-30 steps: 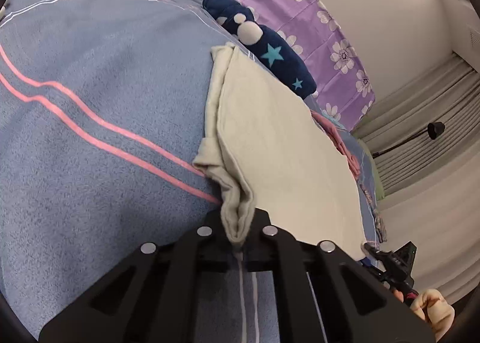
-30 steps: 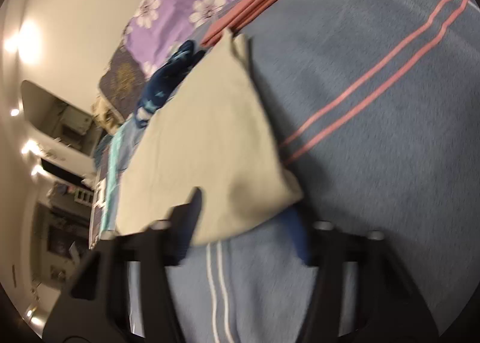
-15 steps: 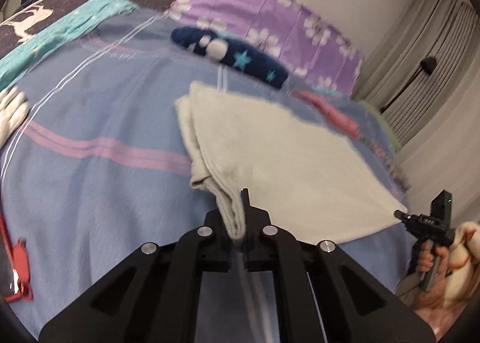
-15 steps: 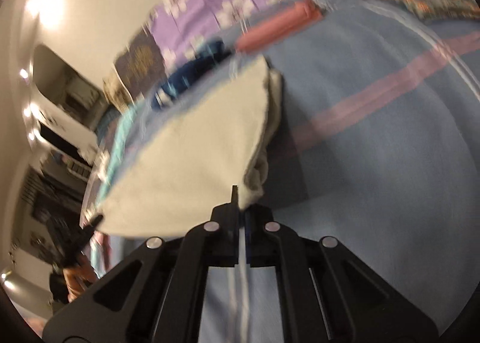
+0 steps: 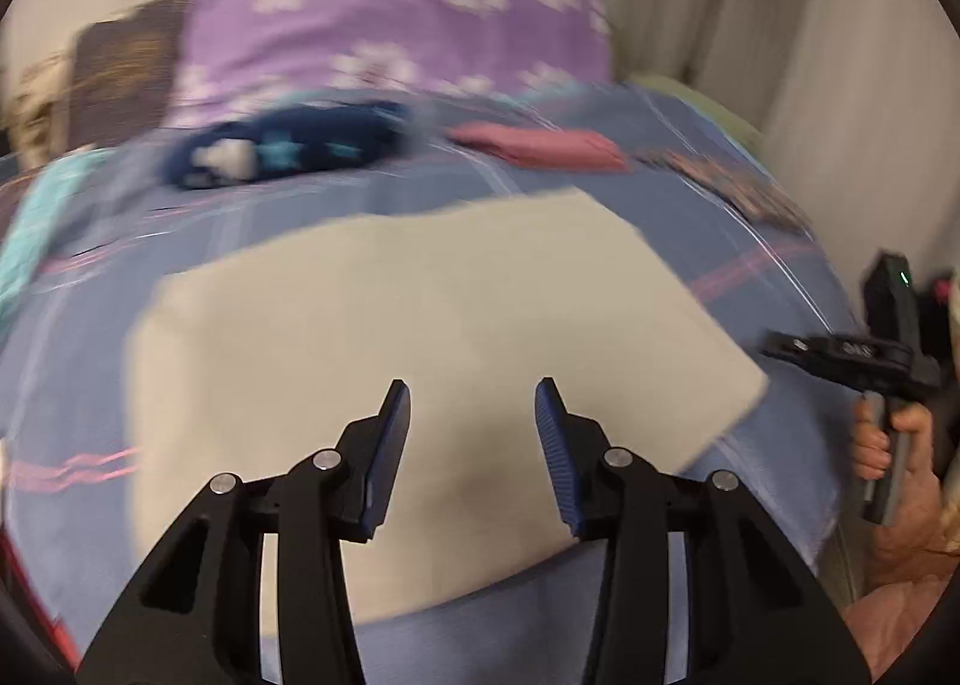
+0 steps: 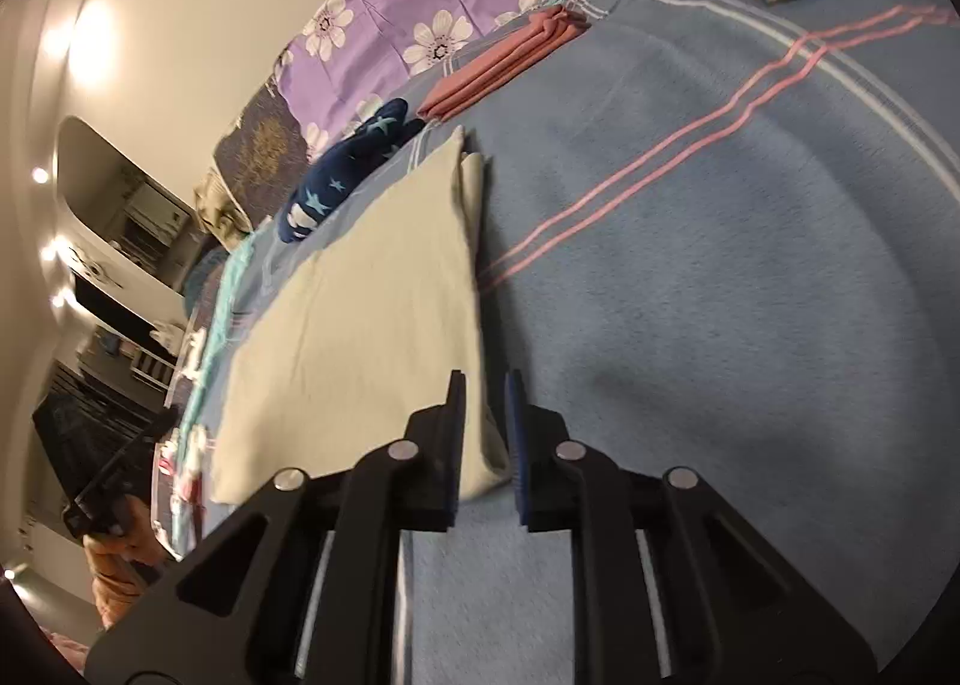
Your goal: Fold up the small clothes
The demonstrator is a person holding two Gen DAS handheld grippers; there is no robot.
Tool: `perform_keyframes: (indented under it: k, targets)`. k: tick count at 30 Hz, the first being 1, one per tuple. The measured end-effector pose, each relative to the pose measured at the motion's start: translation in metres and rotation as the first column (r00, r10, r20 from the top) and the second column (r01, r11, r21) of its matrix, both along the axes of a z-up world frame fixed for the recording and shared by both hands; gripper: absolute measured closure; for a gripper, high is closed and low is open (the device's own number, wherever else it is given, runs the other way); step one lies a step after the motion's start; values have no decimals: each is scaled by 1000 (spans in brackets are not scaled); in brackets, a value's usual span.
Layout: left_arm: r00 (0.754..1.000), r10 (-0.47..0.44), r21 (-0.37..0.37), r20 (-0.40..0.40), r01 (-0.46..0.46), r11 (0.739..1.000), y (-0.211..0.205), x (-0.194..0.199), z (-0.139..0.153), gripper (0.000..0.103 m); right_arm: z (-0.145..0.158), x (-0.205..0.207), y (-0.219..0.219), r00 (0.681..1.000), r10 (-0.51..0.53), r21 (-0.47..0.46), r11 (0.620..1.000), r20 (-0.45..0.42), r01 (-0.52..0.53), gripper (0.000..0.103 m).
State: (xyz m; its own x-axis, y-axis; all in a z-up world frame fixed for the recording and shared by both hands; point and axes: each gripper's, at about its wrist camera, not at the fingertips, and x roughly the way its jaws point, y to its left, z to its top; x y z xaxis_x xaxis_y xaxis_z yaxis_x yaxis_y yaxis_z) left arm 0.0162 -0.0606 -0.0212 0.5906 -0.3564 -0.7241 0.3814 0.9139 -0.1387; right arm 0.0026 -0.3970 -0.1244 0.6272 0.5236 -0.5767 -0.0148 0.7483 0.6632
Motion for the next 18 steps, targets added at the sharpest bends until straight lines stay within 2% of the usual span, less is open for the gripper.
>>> perform_keyframes:
  k: [3, 7, 15, 18]
  targets:
    - [988, -141, 13, -65, 142, 990, -69, 26, -15, 59, -6, 4, -3, 999, 42, 45, 998, 0, -42, 89]
    - [966, -196, -23, -169, 195, 981, -119, 55, -31, 59, -8, 5, 1, 994, 106, 40, 994, 4, -106, 88]
    - [943, -219, -47, -249, 214, 976, -146, 67, -43, 57, -18, 6, -6, 986, 163, 46, 985, 14, -164, 85]
    - [937, -224, -59, -266, 216, 975, -148, 65, -45, 51, -19, 7, 0, 975, 220, 57, 974, 32, -221, 85]
